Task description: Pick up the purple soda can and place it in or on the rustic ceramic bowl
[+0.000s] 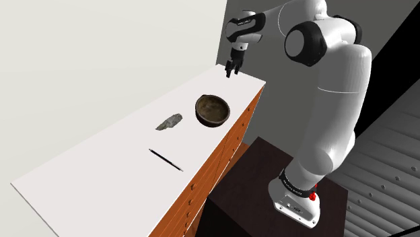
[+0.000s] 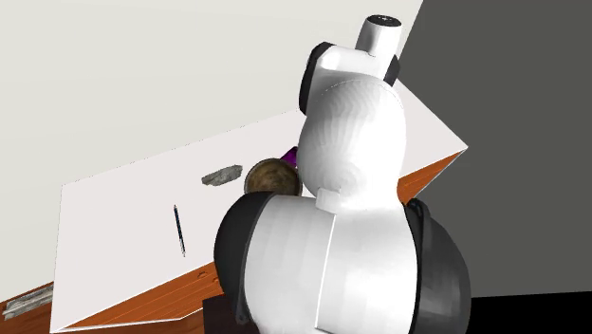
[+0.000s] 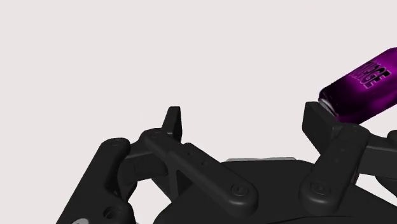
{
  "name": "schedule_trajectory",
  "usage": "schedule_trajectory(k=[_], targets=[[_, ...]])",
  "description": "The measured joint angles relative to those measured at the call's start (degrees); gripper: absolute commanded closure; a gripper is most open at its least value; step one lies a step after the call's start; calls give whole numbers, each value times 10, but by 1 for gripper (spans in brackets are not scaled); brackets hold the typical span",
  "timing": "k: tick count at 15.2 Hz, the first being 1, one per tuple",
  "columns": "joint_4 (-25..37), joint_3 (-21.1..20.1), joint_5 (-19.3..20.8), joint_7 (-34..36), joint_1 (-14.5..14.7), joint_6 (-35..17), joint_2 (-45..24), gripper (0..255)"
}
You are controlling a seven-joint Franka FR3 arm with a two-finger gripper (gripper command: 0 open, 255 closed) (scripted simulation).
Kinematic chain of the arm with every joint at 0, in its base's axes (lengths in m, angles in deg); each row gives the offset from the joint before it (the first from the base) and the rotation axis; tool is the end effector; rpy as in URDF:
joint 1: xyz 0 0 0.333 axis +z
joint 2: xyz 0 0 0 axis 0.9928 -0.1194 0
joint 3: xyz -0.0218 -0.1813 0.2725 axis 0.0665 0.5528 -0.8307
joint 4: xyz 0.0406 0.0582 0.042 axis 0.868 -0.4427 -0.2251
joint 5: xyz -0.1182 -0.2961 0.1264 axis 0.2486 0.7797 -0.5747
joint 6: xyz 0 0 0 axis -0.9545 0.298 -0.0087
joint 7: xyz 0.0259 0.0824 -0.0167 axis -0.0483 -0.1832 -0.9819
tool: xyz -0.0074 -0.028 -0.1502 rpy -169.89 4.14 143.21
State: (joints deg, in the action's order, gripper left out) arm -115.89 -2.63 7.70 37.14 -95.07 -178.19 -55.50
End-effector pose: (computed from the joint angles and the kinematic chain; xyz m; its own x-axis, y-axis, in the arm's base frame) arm 0.5349 -0.3016 0.3958 0.9991 -0.0391 -0.0145 -0.0394 -0.9991 -0.0186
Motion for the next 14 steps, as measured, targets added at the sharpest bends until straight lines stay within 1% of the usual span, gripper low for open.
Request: schedule_trajectory(k=[5, 8, 11, 14], targets=[[-82, 8, -16, 184, 47, -40, 23, 0], [-116, 8, -34, 296, 75, -65, 23, 0], [-145, 7, -55, 408, 103, -89, 22, 0], [-144, 2, -86, 515, 126, -107, -2, 0]])
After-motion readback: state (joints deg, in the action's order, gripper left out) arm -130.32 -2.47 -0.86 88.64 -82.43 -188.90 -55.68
